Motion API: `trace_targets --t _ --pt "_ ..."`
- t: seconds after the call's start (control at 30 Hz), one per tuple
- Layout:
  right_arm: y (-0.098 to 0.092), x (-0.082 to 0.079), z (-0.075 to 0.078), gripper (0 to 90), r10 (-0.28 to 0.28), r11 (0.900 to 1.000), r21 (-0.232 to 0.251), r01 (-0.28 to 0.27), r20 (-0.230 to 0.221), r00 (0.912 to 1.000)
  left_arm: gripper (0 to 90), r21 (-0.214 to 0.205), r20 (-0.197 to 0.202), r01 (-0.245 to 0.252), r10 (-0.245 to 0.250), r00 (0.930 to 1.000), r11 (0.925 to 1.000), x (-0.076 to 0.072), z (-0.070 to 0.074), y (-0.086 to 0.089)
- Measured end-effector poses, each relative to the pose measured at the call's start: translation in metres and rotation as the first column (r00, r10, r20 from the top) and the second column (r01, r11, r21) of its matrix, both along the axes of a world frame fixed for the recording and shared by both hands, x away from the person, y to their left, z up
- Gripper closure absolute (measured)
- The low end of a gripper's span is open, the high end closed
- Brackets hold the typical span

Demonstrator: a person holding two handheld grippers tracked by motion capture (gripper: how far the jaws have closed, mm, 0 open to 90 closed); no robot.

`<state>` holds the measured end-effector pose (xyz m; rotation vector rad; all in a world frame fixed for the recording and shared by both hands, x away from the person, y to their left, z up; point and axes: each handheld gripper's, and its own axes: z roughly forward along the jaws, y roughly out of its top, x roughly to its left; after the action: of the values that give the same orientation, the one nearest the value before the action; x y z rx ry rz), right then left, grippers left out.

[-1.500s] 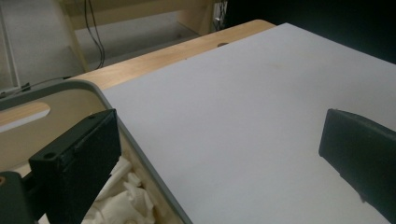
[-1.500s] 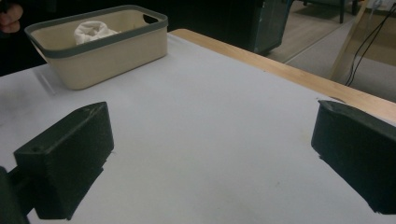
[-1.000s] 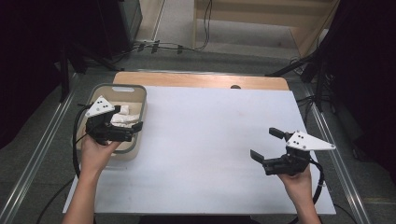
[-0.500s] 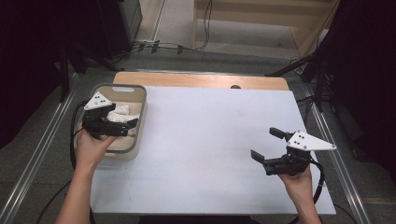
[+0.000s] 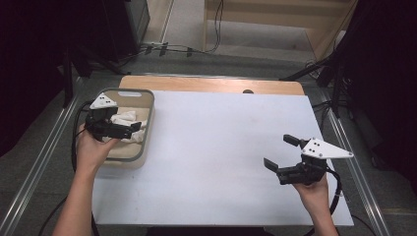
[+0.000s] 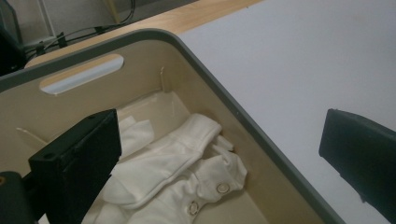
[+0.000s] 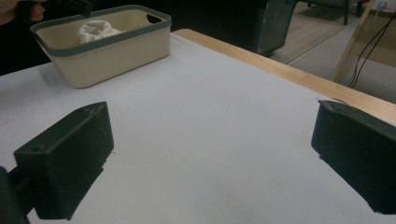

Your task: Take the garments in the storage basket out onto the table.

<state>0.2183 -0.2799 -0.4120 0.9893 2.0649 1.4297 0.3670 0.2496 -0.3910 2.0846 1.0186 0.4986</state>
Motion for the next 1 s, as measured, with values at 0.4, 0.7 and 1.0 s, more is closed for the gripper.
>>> trace_targets --t 0.4,0.7,1.0 --pt "0.001 0.001 -0.002 0.0 0.010 0.9998 -0.020 -0.010 0.007 0.9999 0.0 0.091 -0.041 0.008 -0.004 0.9991 0.9959 0.016 -0.007 0.006" --pt "0.000 0.001 -0.002 0.0 0.013 0.9997 -0.022 -0.013 0.012 0.9998 0.0 0.155 -0.078 0.026 -0.015 0.9969 0.9875 0.027 -0.016 0.007" --pt "0.002 0.002 -0.004 0.0 0.023 0.9993 -0.030 -0.023 0.006 0.9997 0.0 0.198 -0.127 0.049 -0.024 0.9917 0.9791 0.037 -0.023 0.010"
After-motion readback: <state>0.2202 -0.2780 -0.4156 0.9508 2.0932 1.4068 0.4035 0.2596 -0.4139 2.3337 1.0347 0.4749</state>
